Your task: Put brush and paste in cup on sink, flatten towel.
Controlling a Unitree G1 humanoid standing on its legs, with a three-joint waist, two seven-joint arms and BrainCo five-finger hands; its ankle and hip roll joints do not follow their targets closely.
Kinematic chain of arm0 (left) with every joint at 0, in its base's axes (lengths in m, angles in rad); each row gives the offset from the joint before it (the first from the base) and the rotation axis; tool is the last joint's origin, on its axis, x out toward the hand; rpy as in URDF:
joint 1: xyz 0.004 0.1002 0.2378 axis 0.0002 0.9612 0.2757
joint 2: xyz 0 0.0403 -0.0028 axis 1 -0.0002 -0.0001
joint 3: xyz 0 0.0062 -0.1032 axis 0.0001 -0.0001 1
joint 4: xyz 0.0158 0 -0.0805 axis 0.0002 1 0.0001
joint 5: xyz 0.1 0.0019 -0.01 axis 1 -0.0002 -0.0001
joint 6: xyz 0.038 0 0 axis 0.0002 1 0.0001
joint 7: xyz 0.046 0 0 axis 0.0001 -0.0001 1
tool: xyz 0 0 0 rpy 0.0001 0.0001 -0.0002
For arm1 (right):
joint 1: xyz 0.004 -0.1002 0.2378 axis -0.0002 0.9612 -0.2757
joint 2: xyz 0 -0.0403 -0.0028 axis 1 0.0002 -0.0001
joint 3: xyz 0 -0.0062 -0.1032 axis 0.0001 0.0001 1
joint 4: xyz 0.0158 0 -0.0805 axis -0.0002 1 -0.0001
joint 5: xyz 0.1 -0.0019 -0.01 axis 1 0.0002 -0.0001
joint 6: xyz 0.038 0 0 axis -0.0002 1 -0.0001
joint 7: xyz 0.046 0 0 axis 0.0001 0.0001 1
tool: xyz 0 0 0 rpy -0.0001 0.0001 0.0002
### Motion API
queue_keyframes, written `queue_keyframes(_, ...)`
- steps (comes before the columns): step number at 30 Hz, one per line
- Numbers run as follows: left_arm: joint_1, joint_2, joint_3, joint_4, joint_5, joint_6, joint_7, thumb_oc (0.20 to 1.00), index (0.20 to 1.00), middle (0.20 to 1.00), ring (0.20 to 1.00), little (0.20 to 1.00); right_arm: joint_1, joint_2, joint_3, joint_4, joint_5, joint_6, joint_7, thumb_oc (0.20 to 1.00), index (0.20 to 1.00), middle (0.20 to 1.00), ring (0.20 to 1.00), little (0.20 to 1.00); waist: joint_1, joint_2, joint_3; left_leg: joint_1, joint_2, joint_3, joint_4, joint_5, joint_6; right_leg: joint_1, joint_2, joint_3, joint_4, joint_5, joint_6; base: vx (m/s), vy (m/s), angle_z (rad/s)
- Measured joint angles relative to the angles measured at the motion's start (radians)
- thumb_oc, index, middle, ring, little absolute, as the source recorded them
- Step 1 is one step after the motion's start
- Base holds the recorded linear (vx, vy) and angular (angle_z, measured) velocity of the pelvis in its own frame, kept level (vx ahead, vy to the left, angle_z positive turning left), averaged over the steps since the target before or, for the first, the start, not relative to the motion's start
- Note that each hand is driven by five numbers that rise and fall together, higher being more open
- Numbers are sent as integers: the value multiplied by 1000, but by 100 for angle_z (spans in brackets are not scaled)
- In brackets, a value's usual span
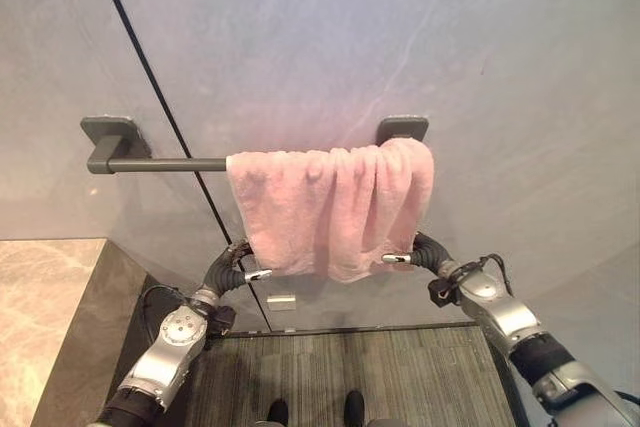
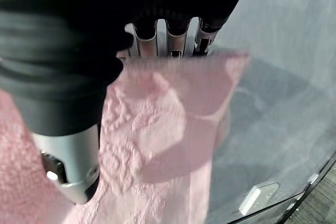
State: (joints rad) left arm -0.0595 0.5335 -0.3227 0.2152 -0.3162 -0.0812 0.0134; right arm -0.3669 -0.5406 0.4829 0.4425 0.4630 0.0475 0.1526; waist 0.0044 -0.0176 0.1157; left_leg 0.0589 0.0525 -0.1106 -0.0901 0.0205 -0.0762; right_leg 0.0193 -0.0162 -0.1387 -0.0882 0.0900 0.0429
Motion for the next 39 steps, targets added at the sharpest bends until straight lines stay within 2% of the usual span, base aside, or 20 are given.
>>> queue_keyframes(1, 0, 0, -3, 0, 0, 1, 0, 1000, 1000, 1000, 1000, 1000, -10, 9, 13, 6, 0, 3, -1, 1000, 1000, 1000, 1000, 1000, 1, 0, 0, 5, 1, 6, 0, 0, 0, 1, 1, 5, 0, 1, 0, 9, 23, -13)
queue_keyframes(2, 1, 0, -4, 0, 0, 2, 0, 200, 200, 200, 200, 200, -14, 17, 18, 8, -1, 5, -2, 385, 385, 385, 385, 385, 2, 0, 0, 10, 2, 11, 0, 0, 1, 2, 3, 11, 0, 2, -1, 8, 17, -16)
queue_keyframes(3, 1, 0, -4, 1, 0, 4, 0, 200, 200, 200, 200, 200, -19, 25, 24, 9, -5, 6, -4, 200, 200, 200, 200, 200, 3, 0, 0, 11, 3, 15, -1, -1, 1, 3, 4, 17, 0, 3, -1, 13, 31, -13)
queue_keyframes(8, -10, 1, -3, 1, 2, 27, 1, 200, 200, 200, 200, 200, -35, 75, 28, 2, -8, 7, -21, 200, 200, 200, 200, 200, 6, -1, -1, 17, 4, 16, -1, -1, 1, 10, 5, 19, 0, 4, -3, 4, 11, -2)
queue_keyframes(11, 1, 1, 1, -1, 9, 29, 2, 200, 200, 200, 200, 200, -22, 76, 26, -23, -28, 7, -22, 200, 200, 200, 200, 200, 9, -1, -1, 25, 4, 15, -3, -2, 2, 18, 5, 18, 0, 1, -1, 0, 0, 0)
queue_keyframes(14, 30, 1, 17, -46, 13, 36, 1, 200, 200, 200, 200, 200, 59, 93, -56, -132, 4, 5, -32, 200, 200, 200, 200, 200, 10, -2, -1, 23, 4, 11, -6, -3, 3, 17, 4, 16, 0, -1, -2, -8, -1, 3)
queue_keyframes(15, 73, 4, 52, -137, 18, 43, 4, 200, 200, 200, 200, 200, 143, 130, -114, -221, 100, -2, -39, 200, 200, 200, 200, 200, 12, -4, -2, 19, 5, 10, -6, -3, 3, 16, 5, 14, 0, -2, -3, -33, -2, 7)
queue_keyframes(16, 89, 4, 72, -184, 19, 42, 3, 200, 200, 200, 200, 200, 178, 142, -130, -263, 131, -4, -36, 200, 200, 200, 200, 200, 12, -5, -3, 17, 4, 6, -6, -3, 3, 16, 4, 8, 0, -2, -4, 3, -5, 8)
queue_keyframes(17, 92, 5, 83, -213, 20, 42, 3, 200, 200, 200, 200, 200, 194, 134, -125, -297, 133, 2, -36, 200, 200, 200, 200, 200, 11, -5, -3, 15, 4, 4, -5, -3, 3, 15, 4, 6, 0, -2, -5, 24, -7, 14)
queue_keyframes(18, 113, 9, 147, -328, 23, 40, 3, 200, 200, 200, 200, 200, 224, 74, -140, -448, 135, 12, -33, 200, 200, 200, 200, 200, 10, -4, -2, 5, 1, -4, -6, -3, 3, 9, 0, -5, 0, -3, -4, 29, -11, 12)
queue_keyframes(20, 142, -19, 234, -442, 14, 7, 18, 200, 200, 200, 200, 200, 242, 94, -198, -535, 187, -34, -24, 200, 200, 200, 200, 200, 10, -11, -14, 9, 1, -9, -6, -4, 4, 15, 0, -7, 0, -4, -3, 12, -19, 10)
queue_keyframes(21, 142, -19, 234, -442, 14, 7, 18, 200, 200, 200, 200, 200, 242, 94, -198, -535, 187, -34, -24, 200, 200, 200, 200, 200, 10, -11, -14, 9, 1, -9, -6, -4, 4, 15, 0, -7, 0, -4, -3, 48, -33, 8)
queue_keyframes(22, 147, -85, 288, -472, 8, -46, 37, 200, 200, 200, 200, 200, 241, 126, -215, -566, 232, -78, -17, 200, 200, 200, 200, 200, 17, -16, -30, 7, 0, -12, -6, -8, 7, 15, -1, -9, 0, -14, -1, 27, -36, 5)
queue_keyframes(23, 150, -112, 297, -471, 5, -58, 52, 200, 200, 200, 200, 200, 241, 138, -212, -567, 239, -87, -16, 200, 200, 200, 200, 200, 19, -17, -33, 6, -1, -14, -6, -10, 4, 16, -1, -10, 0, -16, 1, 6, -31, 6)
queue_keyframes(24, 167, -153, 295, -457, 4, -76, 84, 200, 200, 200, 200, 200, 240, 175, -197, -556, 239, -97, -17, 200, 200, 200, 200, 200, 29, -21, -37, 6, -2, -15, -6, -10, 5, 15, -1, -11, 0, -16, 0, 0, 0, 0)
queue_keyframes(26, 180, -164, 254, -375, 4, -88, 103, 200, 200, 200, 200, 200, 230, 184, -148, -496, 232, -106, -18, 200, 200, 200, 200, 200, 49, -25, -42, 2, -3, -21, -2, -8, 6, 15, -3, -18, 0, -16, -1, -27, -20, 11)
queue_keyframes(29, 184, -170, 190, -236, 0, -59, 138, 200, 200, 200, 200, 200, 227, 204, -125, -353, 183, -109, -62, 200, 200, 200, 200, 200, 66, -29, -45, -13, -10, -55, 1, -4, 3, 15, -12, -52, 0, -17, -2, -29, -7, 31)
queue_keyframes(34, 228, -159, 182, -242, -26, -46, 135, 200, 200, 200, 200, 200, 232, 254, -103, -358, 190, -91, -85, 200, 200, 200, 200, 200, 93, -24, -42, -25, -18, -71, -1, -2, 0, 14, -20, -68, 0, -24, 7, 3, -7, 14)
queue_keyframes(37, 220, -144, 192, -247, -17, -44, 153, 200, 200, 200, 200, 200, 222, 245, -99, -369, 172, -88, -103, 200, 200, 200, 200, 200, 103, -25, -42, -27, -20, -78, 0, -2, 1, 16, -22, -77, 0, -25, 7, -5, -10, 7)
queue_keyframes(39, 221, -138, 207, -331, -7, -48, 177, 200, 200, 200, 200, 200, 232, 211, -103, -463, 150, -91, -105, 200, 200, 200, 200, 200, 103, -24, -39, -27, -21, -81, -1, -1, 0, 16, -24, -82, 0, -27, 8, 28, -11, 6)
